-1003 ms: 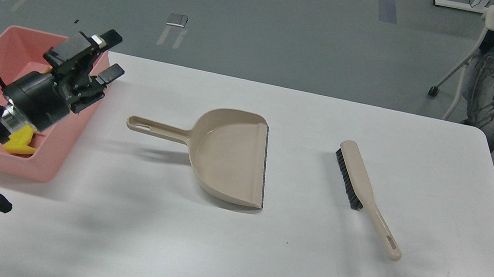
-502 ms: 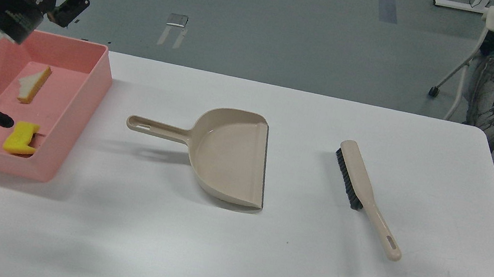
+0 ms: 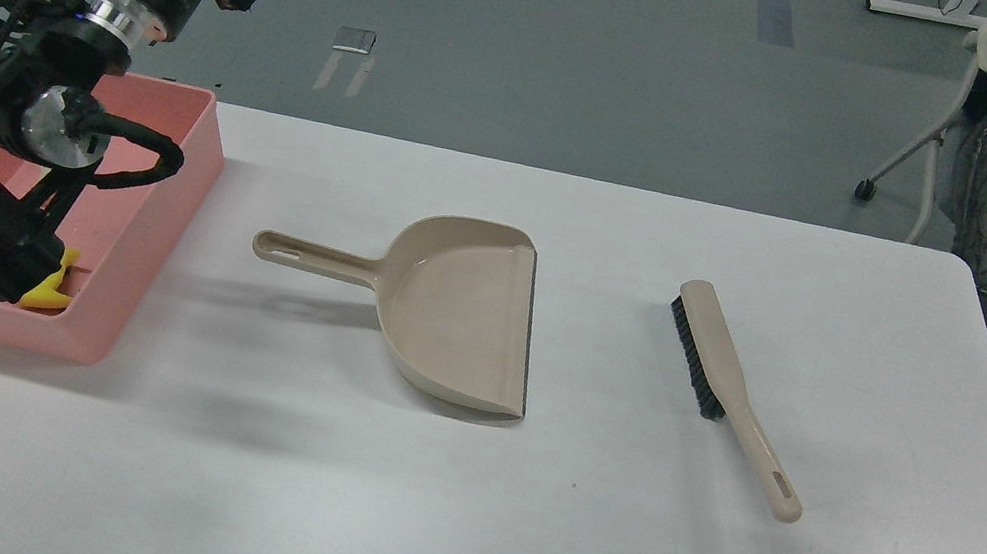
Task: Sweep and dump garbage into bin
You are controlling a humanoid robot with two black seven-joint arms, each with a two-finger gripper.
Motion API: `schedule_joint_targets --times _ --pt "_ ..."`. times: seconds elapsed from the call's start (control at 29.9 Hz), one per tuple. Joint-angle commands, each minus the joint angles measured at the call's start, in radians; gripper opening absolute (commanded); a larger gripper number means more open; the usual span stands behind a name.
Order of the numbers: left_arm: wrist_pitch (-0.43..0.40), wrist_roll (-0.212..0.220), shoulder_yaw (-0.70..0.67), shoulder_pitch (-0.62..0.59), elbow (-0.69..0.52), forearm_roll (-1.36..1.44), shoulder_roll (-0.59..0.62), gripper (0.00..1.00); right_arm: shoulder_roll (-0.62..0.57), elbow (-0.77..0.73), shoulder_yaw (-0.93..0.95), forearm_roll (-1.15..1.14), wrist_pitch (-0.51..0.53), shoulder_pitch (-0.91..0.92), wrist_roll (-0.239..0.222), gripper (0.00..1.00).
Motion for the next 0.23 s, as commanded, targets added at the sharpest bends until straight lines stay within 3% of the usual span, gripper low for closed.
schedule_joint_targets --times 0.0,0.2 --pt "-0.010 -0.003 0.025 -0.040 0.087 0.000 -0.064 0.98 0.060 -0.030 0.000 0.000 -0.008 0.020 0.000 0.96" --pt "-0.007 -0.008 0.025 -0.088 0.175 0.000 -0.144 0.98 0.152 -0.069 0.009 0.000 -0.068 0.063 0.002 0.96"
